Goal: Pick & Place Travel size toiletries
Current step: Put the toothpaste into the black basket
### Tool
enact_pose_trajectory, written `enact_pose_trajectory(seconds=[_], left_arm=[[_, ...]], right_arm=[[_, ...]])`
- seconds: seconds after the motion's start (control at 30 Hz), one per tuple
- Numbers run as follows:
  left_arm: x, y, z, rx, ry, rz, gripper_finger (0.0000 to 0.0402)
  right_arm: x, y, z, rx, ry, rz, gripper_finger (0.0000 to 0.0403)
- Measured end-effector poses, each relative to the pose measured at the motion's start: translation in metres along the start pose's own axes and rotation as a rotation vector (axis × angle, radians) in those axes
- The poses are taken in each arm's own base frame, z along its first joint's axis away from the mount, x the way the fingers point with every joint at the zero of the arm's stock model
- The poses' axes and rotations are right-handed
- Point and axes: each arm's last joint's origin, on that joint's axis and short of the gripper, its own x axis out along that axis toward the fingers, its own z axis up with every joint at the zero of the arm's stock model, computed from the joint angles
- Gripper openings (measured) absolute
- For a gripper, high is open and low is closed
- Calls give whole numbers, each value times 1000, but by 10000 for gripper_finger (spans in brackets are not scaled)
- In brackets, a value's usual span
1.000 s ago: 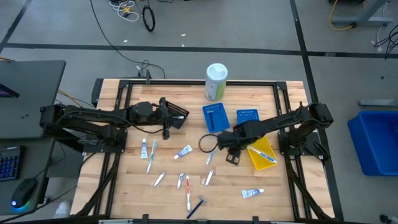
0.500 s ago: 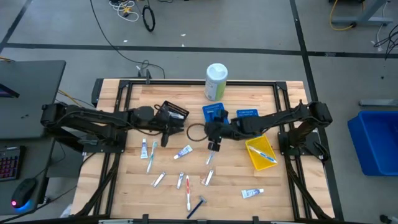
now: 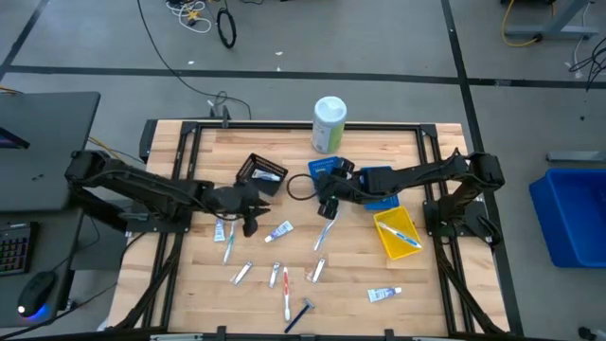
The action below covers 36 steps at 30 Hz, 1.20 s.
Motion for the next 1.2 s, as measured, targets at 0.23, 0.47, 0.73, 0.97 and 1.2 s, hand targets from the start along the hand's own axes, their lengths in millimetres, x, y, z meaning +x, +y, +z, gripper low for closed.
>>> enact_pose_trajectory(seconds=[0.23, 0.47, 0.73, 0.97, 1.2], left_arm=[[-12, 13, -13, -28, 296, 197, 99], [-29, 21, -15, -41, 465, 369, 101], [-44, 29, -33, -270, 697, 472, 162], [-46, 28, -35, -562, 641, 599, 207], [-42, 24, -39, -695, 621, 662, 217]], right_arm=[[2, 0, -3, -4, 8, -1, 252], [2, 0, -2, -2, 3, 0, 251], [2, 1, -2, 0, -1, 3, 232], [2, 1, -2, 0, 4, 29, 220], [2, 4, -1, -20, 5, 105, 209]])
